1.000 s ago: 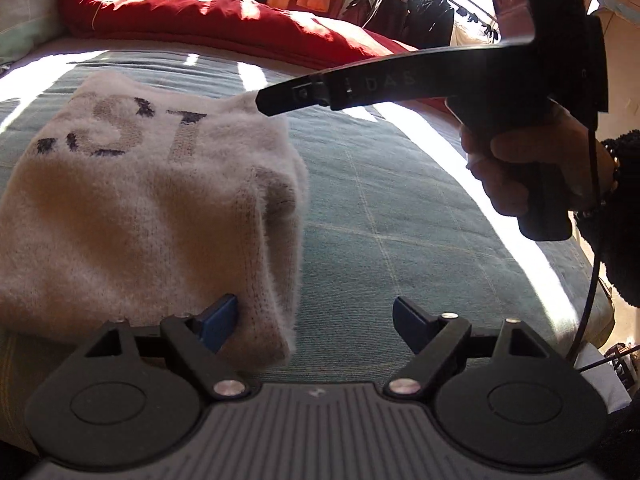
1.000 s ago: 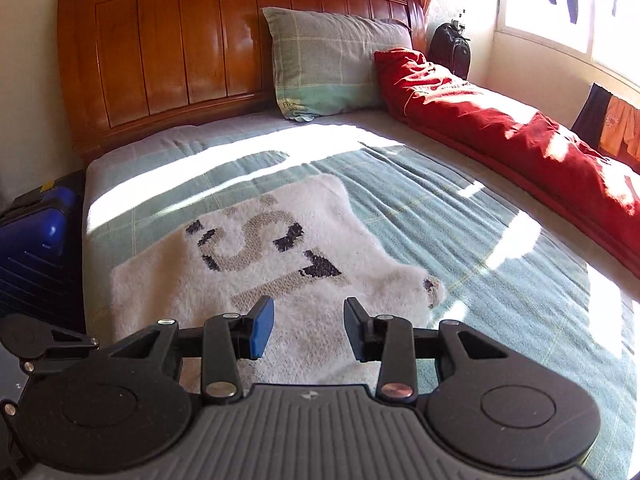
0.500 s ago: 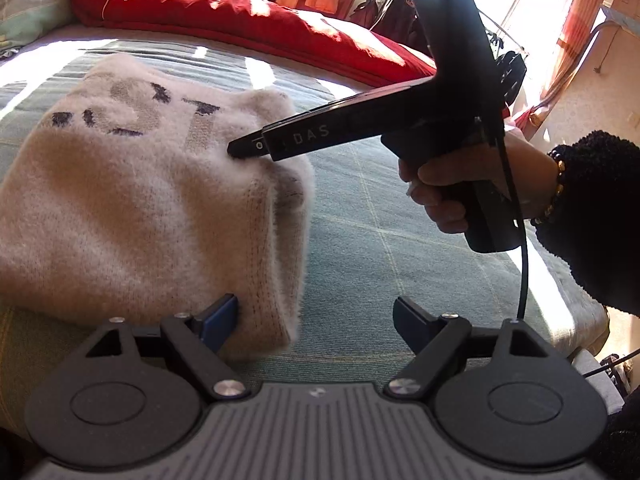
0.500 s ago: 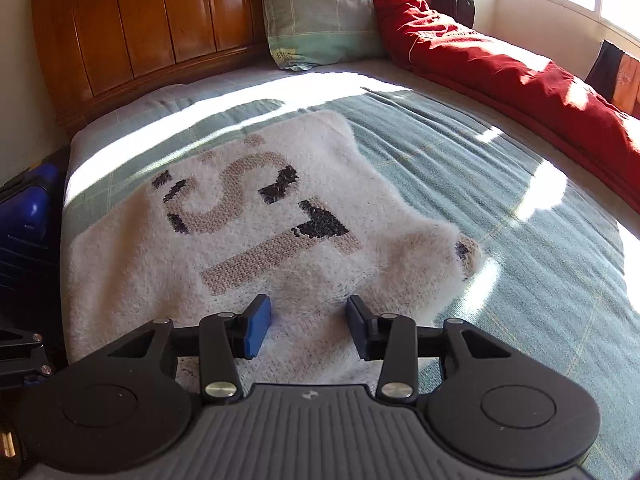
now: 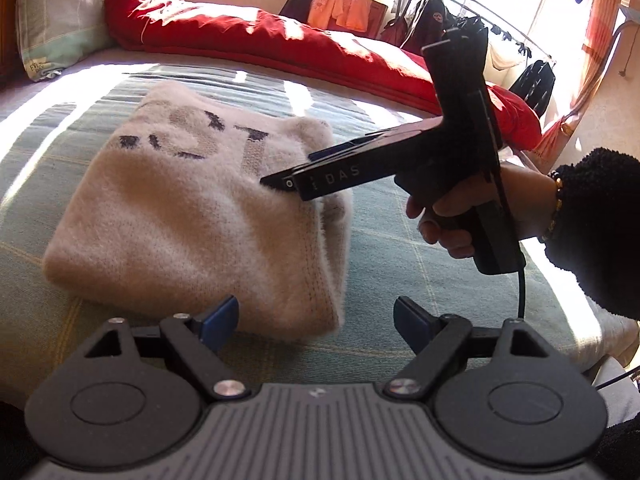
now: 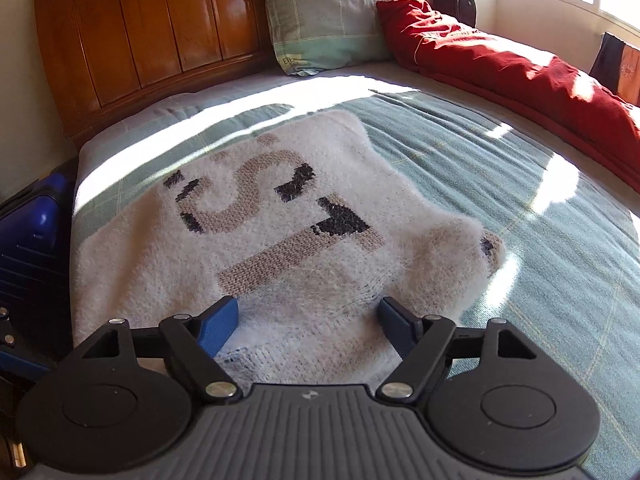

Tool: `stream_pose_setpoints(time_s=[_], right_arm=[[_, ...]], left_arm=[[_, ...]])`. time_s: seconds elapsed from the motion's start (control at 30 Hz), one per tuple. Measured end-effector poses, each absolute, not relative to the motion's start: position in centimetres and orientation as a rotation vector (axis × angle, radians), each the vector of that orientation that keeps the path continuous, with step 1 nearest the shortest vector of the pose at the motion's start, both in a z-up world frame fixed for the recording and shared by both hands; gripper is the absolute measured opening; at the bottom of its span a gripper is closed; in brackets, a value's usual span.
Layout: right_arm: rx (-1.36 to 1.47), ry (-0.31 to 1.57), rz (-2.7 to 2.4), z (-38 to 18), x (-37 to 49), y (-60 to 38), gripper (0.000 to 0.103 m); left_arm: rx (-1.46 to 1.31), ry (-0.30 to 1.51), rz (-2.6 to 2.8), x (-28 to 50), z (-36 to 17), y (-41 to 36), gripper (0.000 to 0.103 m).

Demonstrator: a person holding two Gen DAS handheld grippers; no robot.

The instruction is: Fold clothes

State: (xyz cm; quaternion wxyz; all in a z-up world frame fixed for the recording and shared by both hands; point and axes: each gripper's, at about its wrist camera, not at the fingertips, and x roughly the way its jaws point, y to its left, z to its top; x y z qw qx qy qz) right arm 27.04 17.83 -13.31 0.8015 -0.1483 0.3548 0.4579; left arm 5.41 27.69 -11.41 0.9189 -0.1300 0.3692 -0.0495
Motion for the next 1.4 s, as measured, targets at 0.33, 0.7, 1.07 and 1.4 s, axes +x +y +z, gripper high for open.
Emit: stream_pose_setpoints(time_s=[0.33, 0.7, 1.07, 1.4], right_arm=[[-0.342, 0.722, 0.967, -9.8, 24.5, 15.0, 0.089], [-0.426, 0.746, 0.911, -9.8, 20.0, 9.0, 0.091], [-0.254, 0.893, 0.844, -11.9, 19.0, 4.5, 0.091], [-0.179, 0.928, 0.820, -11.5, 19.4, 3.4, 0.091]], left_arm=[[-0.337, 0.657, -0.050, 11.9, -8.1, 32.8, 0.090], [-0.367, 0.762, -0.017, 20.5, -13.0, 34.1, 0.102], [-0.284, 0.806, 0.001, 21.2, -12.8, 32.9, 0.102], [-0.290, 0.785, 0.047, 21.3, -12.5, 32.6, 0.102]])
